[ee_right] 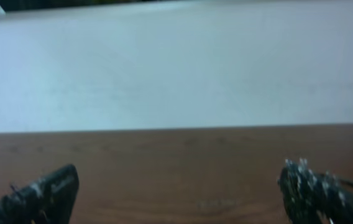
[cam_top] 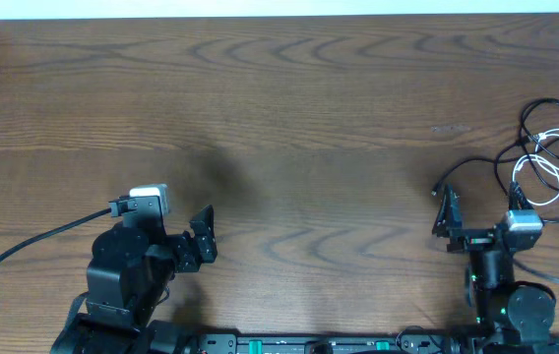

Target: Untangle cables

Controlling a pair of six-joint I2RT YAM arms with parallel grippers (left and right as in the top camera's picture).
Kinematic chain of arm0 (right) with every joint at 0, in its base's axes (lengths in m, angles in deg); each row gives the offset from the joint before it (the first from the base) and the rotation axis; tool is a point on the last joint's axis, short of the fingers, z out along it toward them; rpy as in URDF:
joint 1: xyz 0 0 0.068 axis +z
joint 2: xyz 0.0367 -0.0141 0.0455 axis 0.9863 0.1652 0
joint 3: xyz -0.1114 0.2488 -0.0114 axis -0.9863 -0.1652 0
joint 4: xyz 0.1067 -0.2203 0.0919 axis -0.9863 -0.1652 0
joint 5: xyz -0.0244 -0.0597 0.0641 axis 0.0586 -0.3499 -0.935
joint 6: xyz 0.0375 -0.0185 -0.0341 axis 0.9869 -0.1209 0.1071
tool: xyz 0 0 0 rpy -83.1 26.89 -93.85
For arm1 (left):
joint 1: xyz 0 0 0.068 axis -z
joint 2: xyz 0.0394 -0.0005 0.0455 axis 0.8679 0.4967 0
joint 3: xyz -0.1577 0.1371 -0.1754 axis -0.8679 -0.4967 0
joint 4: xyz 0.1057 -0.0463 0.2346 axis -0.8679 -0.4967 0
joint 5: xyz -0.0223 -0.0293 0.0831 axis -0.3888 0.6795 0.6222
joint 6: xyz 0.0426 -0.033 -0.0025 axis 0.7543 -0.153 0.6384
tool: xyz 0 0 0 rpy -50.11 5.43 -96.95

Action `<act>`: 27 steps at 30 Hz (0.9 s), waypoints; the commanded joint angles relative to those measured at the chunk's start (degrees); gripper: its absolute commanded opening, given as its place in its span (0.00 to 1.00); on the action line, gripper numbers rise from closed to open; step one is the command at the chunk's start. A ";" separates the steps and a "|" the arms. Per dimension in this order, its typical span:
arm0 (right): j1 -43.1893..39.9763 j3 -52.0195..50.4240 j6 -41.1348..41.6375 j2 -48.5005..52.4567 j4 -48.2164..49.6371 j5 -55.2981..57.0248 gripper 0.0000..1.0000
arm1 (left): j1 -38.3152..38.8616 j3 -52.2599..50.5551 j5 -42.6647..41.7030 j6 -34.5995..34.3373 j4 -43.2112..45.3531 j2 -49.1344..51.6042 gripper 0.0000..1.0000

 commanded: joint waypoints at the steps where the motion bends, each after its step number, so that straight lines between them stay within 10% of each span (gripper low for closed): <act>1: -0.11 -4.35 0.50 -2.45 4.90 0.42 0.99 | 0.11 -0.33 0.09 0.55 0.07 -0.09 0.94; 27: 1.86 -6.03 -8.94 -2.43 -7.61 -5.79 0.99 | 0.11 -0.33 0.09 0.55 0.04 -0.09 0.94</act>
